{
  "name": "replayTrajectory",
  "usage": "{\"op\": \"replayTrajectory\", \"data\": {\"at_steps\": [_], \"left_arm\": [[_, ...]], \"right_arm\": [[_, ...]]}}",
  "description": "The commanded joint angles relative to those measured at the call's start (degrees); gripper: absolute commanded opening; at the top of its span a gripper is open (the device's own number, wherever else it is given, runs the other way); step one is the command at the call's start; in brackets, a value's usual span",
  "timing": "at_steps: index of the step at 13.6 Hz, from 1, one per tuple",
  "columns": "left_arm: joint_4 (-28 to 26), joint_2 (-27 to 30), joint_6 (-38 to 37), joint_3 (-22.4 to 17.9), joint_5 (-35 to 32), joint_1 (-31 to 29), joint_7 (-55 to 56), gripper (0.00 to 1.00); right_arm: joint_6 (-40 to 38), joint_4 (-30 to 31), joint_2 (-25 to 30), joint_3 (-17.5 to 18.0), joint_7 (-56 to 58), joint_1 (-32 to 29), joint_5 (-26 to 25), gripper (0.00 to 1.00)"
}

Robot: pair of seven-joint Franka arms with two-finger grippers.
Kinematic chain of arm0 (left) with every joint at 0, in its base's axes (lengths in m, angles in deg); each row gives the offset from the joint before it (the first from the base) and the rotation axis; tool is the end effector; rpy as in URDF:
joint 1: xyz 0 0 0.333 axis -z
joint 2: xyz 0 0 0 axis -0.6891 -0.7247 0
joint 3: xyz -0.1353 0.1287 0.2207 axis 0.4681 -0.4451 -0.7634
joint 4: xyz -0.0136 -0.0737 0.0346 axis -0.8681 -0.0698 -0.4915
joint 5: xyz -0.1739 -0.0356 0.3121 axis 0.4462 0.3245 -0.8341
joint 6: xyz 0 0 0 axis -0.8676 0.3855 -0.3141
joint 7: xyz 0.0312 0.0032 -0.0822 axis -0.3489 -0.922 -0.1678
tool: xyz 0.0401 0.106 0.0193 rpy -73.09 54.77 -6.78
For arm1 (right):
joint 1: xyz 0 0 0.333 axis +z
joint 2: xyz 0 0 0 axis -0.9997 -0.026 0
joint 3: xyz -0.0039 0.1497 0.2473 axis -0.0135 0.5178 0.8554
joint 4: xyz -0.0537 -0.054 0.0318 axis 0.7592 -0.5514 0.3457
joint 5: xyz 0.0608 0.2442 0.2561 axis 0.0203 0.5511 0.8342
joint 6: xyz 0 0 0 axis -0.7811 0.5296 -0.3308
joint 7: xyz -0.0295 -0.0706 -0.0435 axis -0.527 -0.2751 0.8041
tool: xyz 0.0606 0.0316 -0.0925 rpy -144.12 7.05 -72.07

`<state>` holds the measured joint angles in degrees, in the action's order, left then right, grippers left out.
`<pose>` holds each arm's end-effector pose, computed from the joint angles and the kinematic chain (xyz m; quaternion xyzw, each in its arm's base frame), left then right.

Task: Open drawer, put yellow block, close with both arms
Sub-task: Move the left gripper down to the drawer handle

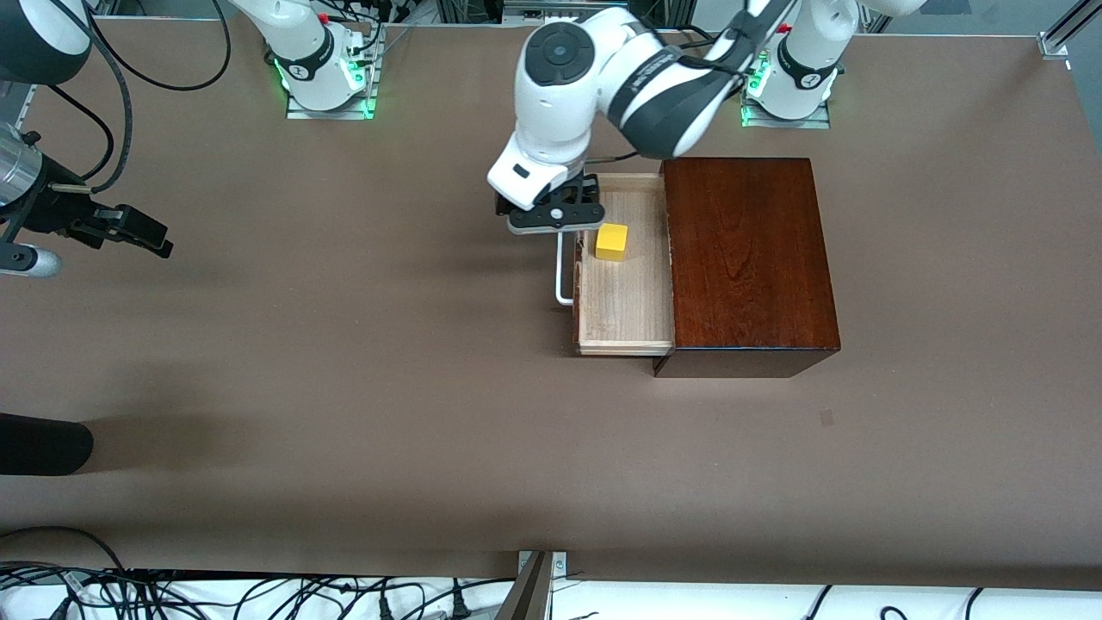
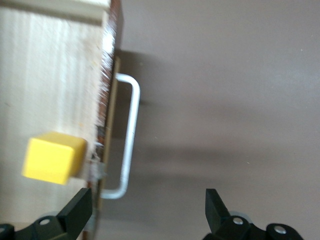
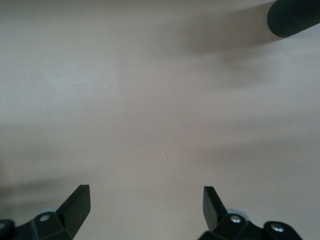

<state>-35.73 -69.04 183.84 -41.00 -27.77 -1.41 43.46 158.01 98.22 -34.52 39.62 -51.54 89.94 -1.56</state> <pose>0.4304 -0.5006 0.3958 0.9955 0.0831 -0.0201 0.0407 0.5450 -0.0067 0.5313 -0.9975 0.0710 0.0000 0.0023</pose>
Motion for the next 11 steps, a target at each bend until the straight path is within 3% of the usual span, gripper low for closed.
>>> {"op": "replayTrajectory", "data": {"at_steps": [1, 2, 4, 6, 11], "left_arm": [[7.2, -6.6, 0.82, -0.9, -0.86, 3.29, 4.87, 1.0], [7.2, -7.31, 2.14, -0.9, -0.86, 3.56, 4.96, 0.96], [6.85, -8.28, 2.5, -0.9, -0.77, 4.0, 6.53, 0.73], [6.94, -9.42, 2.77, -0.82, -0.77, 4.78, 9.44, 0.6], [5.8, -10.48, 5.23, -1.25, -0.6, 4.79, 13.99, 0.58]], "right_arm": [[-0.58, 0.47, 0.25, -0.04, -0.9, -0.38, 0.3, 1.0], [-0.58, 0.47, 0.16, -0.13, -0.9, -0.38, 0.3, 1.0], [-0.58, 0.47, -0.28, -0.74, -0.9, -0.38, 0.3, 1.0], [-0.49, 0.47, -0.81, -0.83, -0.9, -0.46, 0.21, 1.0], [-0.49, 0.29, -0.98, -0.74, -0.72, -0.38, -0.14, 1.0]]}}
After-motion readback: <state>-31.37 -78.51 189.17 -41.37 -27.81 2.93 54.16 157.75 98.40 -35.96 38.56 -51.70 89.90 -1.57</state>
